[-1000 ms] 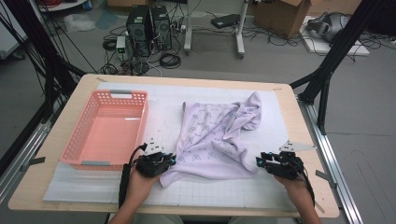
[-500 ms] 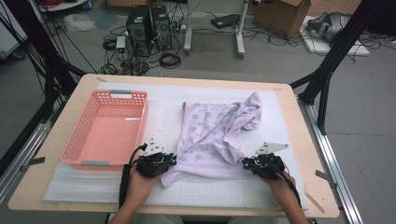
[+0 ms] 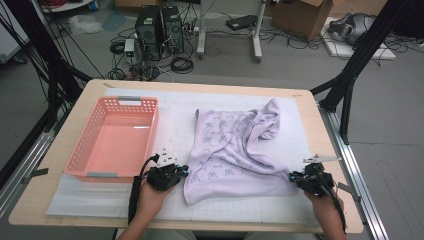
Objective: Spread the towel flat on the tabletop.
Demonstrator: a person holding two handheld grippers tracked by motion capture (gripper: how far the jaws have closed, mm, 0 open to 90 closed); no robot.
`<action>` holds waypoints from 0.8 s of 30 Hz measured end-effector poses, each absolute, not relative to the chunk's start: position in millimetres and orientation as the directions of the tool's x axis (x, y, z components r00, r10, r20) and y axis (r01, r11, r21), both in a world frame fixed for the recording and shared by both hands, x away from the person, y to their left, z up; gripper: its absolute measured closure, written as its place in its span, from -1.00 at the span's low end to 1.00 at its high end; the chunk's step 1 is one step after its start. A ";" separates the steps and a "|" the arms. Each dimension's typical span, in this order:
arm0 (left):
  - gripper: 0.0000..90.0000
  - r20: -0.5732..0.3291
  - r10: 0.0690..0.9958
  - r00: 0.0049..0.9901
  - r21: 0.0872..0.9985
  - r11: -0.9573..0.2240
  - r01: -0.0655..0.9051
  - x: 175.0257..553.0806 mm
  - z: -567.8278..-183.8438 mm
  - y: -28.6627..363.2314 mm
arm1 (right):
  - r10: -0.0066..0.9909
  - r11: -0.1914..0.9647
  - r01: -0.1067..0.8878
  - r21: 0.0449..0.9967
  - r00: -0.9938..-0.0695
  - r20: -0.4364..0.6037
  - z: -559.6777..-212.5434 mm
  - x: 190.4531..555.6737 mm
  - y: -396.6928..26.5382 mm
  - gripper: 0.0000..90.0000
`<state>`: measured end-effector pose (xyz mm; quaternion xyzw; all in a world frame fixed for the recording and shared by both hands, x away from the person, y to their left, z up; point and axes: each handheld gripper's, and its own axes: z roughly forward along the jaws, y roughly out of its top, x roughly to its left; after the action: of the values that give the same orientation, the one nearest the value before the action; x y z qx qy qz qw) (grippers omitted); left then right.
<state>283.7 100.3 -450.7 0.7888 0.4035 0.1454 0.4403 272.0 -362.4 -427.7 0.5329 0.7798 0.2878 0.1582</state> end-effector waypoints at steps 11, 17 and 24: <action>0.11 -0.193 0.747 0.636 0.790 -0.266 0.552 293.6 -452.4 85.0 | 0.816 0.236 0.579 0.780 -0.554 0.164 -428.5 292.9 -352.8 0.18; 0.88 -0.123 0.733 0.669 0.791 -0.335 0.512 284.7 -449.2 83.4 | 0.806 0.347 0.621 0.703 -0.581 0.116 -440.8 303.2 -332.5 0.83; 0.89 -0.178 0.731 0.658 0.782 -0.301 0.546 266.4 -447.1 106.2 | 0.858 0.356 0.668 0.654 -0.511 0.054 -431.0 266.2 -362.7 0.91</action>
<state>266.4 106.2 -447.1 0.7993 0.3993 0.1064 0.4362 266.2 -362.7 -431.0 0.4712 0.8095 0.3162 0.1506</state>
